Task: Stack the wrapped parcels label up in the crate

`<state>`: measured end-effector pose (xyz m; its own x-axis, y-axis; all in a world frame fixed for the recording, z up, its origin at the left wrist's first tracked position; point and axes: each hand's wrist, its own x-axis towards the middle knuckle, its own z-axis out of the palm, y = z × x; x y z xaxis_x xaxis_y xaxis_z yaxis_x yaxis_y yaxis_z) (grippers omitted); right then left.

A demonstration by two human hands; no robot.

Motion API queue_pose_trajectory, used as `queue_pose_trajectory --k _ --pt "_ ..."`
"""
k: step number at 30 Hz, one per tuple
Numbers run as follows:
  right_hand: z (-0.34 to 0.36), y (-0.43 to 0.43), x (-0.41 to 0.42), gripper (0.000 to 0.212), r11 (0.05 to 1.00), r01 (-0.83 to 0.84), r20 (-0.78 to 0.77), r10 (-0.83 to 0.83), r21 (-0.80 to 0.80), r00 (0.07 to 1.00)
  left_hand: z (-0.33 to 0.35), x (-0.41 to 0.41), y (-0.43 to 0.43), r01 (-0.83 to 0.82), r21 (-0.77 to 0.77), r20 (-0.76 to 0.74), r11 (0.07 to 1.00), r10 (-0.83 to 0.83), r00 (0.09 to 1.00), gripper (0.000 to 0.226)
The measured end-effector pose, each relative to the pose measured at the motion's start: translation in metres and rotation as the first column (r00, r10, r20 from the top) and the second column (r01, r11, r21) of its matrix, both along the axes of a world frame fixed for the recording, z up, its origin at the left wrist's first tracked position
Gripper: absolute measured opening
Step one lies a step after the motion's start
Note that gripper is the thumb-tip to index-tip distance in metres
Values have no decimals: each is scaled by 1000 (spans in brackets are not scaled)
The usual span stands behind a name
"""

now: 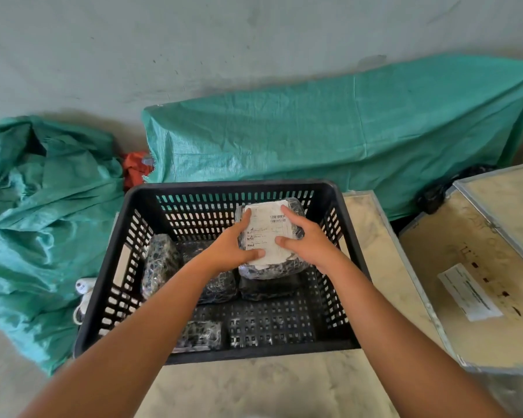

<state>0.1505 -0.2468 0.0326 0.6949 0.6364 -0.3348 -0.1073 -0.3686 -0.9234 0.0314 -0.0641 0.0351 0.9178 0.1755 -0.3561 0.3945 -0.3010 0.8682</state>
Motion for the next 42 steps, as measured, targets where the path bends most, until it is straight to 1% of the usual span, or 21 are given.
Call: queue_pose_trajectory --k 3,5,7,9,14,16,17,21,23,26,27,29,32,35,37,39,41,42 --pt "-14 9 9 82 999 7 -24 -8 -52 1000 -19 12 5 -30 46 -9 998 30 1000 107" --pt "-24 11 10 83 997 19 -44 -22 -77 999 -30 17 8 -18 79 -1 997 18 1000 105" --pt "-41 18 12 85 993 6 -82 -16 -121 996 -49 23 17 20 89 -74 996 -13 997 104" --pt "-46 15 8 86 994 4 -86 -13 -106 996 -55 22 18 40 136 -84 990 -29 996 106" --pt "-47 10 13 87 997 13 -122 -22 -74 992 -60 29 19 97 181 -91 979 -82 992 107" --pt "-49 8 15 87 996 34 -121 -43 -77 992 -59 31 18 101 176 -109 979 -82 991 105" --pt "-49 9 15 87 996 44 -112 -53 -81 992 -59 30 18 85 149 -109 985 -69 992 104" --pt "-45 12 6 85 990 77 13 -76 -118 997 -59 23 13 -30 52 -61 998 33 998 100" --pt "-42 14 -1 80 979 87 118 -66 -183 991 -54 14 9 -49 75 -59 996 53 997 96" --pt "-28 13 -8 68 924 146 319 -27 -355 948 -37 -5 10 6 130 -44 992 0 999 88" --pt "-20 12 -10 64 923 151 360 -15 -354 933 -29 -12 13 8 154 -32 988 -3 999 82" --pt "-6 13 -21 55 955 118 419 6 -271 908 -7 -33 24 -33 202 3 979 33 999 67" --pt "10 21 -42 41 983 62 485 30 -173 874 32 -69 49 -141 220 85 965 125 988 45" --pt "17 41 -71 35 991 -3 398 56 -132 916 62 -111 76 -291 291 271 911 213 939 37" --pt "14 54 -83 35 988 -75 356 119 -135 927 71 -131 86 -349 344 384 872 209 899 36" --pt "8 69 -95 34 976 -155 361 202 -156 910 70 -151 92 -372 447 403 814 188 896 34" --pt "2 88 -107 34 959 -209 358 266 -191 895 59 -169 99 -354 544 364 761 167 916 35" --pt "-1 97 -112 36 948 -230 357 297 -219 886 53 -176 102 -337 561 331 756 168 929 38"
